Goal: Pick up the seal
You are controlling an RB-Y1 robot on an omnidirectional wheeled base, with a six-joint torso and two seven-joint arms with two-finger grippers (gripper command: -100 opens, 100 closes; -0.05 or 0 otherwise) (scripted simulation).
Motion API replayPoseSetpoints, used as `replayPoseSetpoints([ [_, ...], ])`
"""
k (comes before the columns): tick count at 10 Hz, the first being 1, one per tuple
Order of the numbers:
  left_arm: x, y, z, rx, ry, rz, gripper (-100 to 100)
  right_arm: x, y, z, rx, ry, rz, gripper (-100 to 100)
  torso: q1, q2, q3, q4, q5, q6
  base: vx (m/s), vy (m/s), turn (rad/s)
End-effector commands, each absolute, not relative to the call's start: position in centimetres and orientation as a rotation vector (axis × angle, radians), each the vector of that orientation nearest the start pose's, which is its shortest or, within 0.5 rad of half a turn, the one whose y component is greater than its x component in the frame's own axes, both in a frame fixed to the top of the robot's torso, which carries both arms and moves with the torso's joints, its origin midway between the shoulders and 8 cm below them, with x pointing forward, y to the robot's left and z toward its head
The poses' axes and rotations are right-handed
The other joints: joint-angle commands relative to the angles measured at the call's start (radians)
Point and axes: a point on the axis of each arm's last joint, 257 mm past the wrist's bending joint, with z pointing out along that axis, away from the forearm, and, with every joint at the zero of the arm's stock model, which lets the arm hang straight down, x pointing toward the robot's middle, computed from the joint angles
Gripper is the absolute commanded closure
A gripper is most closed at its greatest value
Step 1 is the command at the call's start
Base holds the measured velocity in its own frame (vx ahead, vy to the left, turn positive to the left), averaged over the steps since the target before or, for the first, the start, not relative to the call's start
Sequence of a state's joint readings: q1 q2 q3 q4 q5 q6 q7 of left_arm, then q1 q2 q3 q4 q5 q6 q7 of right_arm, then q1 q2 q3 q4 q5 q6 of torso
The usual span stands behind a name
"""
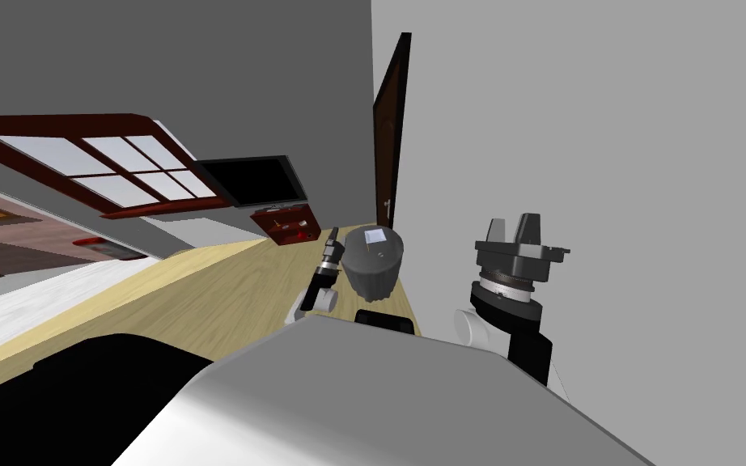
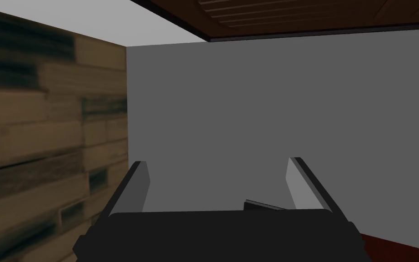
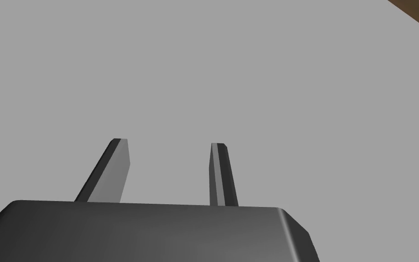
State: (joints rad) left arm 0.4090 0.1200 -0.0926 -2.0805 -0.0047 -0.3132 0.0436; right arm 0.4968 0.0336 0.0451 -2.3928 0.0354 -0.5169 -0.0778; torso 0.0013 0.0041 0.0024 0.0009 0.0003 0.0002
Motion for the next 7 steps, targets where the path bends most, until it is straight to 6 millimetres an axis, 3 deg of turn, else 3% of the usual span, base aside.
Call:
replayPoseSetpoints([
  [1,43.0,23.1,-9.5,-0.856,0.982,-1.362,-100,31.7,-26.0,7.7,0.583,0.492,1.424,0,0.0,0.0,0.0,0.0,0.0,0.0,-0.071,0.011,-0.076],
  [6,47.8,21.1,-13.9,-0.935,1.108,-1.37,-100,31.7,-26.0,7.7,0.583,0.492,1.424,0,-0.001,-0.001,-0.001,0.0,0.0,0.0,-0.058,0.009,-0.068],
  [7,48.3,20.9,-13.8,-0.929,1.108,-1.374,-100,31.7,-26.0,7.7,0.583,0.492,1.424,0,0.0,-0.001,-0.001,0.0,0.0,0.0,-0.034,0.013,-0.032],
])
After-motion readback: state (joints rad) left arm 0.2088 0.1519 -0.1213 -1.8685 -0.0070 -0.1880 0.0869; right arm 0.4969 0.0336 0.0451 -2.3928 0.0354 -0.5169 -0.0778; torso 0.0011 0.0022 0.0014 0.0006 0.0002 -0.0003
